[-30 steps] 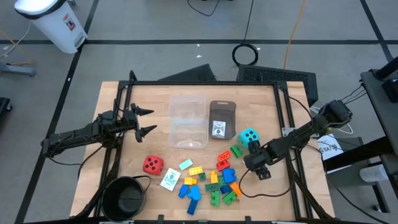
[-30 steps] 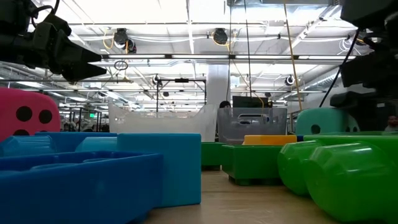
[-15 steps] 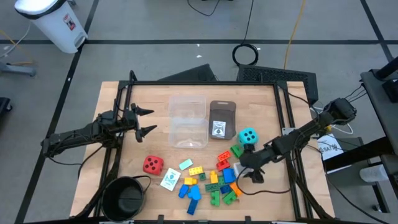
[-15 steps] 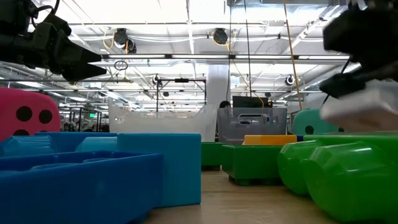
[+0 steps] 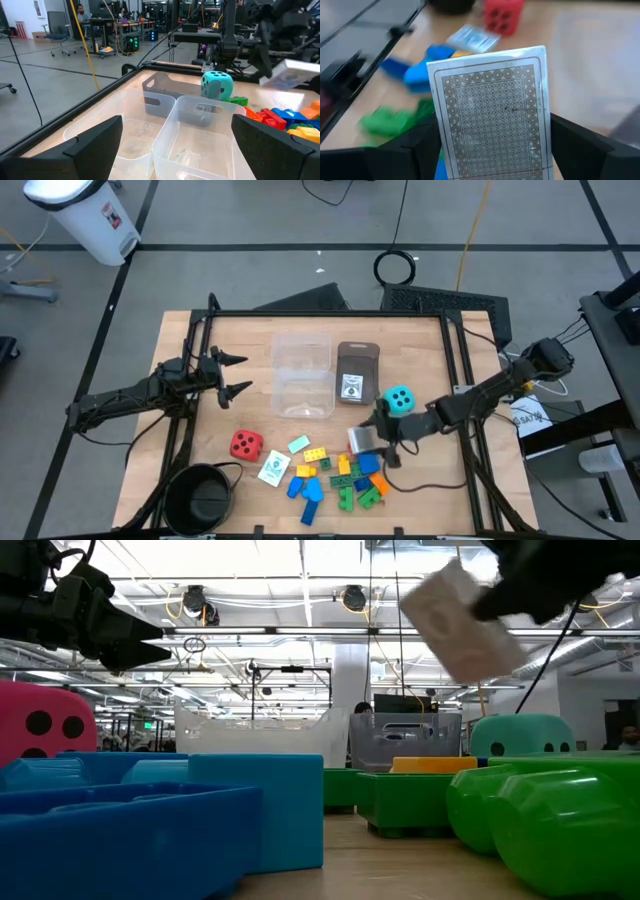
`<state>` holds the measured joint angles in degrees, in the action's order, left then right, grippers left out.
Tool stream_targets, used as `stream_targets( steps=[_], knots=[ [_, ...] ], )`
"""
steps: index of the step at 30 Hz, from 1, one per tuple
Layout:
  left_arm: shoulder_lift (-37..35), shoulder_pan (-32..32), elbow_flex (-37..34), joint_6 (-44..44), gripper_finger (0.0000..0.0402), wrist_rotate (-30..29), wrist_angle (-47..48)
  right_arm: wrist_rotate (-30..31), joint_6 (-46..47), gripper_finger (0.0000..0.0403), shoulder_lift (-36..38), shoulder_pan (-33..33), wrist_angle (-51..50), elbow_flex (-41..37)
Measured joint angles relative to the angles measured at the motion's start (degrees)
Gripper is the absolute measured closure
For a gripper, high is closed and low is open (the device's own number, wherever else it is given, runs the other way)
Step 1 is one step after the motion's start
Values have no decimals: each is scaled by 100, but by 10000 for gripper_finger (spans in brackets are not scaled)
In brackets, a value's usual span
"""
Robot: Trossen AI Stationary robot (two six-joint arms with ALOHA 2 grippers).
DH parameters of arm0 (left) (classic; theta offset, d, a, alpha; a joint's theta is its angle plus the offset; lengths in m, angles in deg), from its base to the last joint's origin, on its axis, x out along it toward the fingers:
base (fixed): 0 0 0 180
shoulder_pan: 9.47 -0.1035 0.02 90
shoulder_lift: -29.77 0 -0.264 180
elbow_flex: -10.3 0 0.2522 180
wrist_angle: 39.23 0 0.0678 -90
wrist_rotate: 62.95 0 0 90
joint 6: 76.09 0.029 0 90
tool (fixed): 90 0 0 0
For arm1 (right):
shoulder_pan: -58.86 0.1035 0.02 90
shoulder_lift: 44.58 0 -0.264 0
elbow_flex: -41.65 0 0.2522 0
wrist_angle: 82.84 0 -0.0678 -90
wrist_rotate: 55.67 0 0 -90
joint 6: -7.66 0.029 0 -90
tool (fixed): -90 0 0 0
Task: Pick & Place Toys
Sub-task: Put the brown deck of cards into the black bin
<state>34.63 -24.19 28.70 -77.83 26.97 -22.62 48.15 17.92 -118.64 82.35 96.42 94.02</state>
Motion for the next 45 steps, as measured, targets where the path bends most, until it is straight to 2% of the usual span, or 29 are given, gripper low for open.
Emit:
stream_targets(
  steps=[11,18,25,28,35,39,42,45],
  knots=[
    [0,0,0,0,23,0,0,-26,279,116,9,-1192,1848,13],
    [0,1,0,0,23,0,0,173,1428,116,7,-2362,1354,13],
    [0,2,0,0,23,0,0,250,1478,116,-88,-3335,620,13],
    [0,2,0,2,23,0,0,255,1093,115,-142,-3545,176,13],
    [0,0,0,2,23,0,0,234,-976,114,-133,-3592,-47,13],
    [0,0,0,0,23,0,0,174,-1192,113,-131,-3649,-114,13],
    [0,1,0,0,23,0,0,-273,-1202,113,-254,-3766,-250,13],
    [0,0,0,0,23,0,0,-358,-1263,113,-488,-3817,-297,11]
  ],
)
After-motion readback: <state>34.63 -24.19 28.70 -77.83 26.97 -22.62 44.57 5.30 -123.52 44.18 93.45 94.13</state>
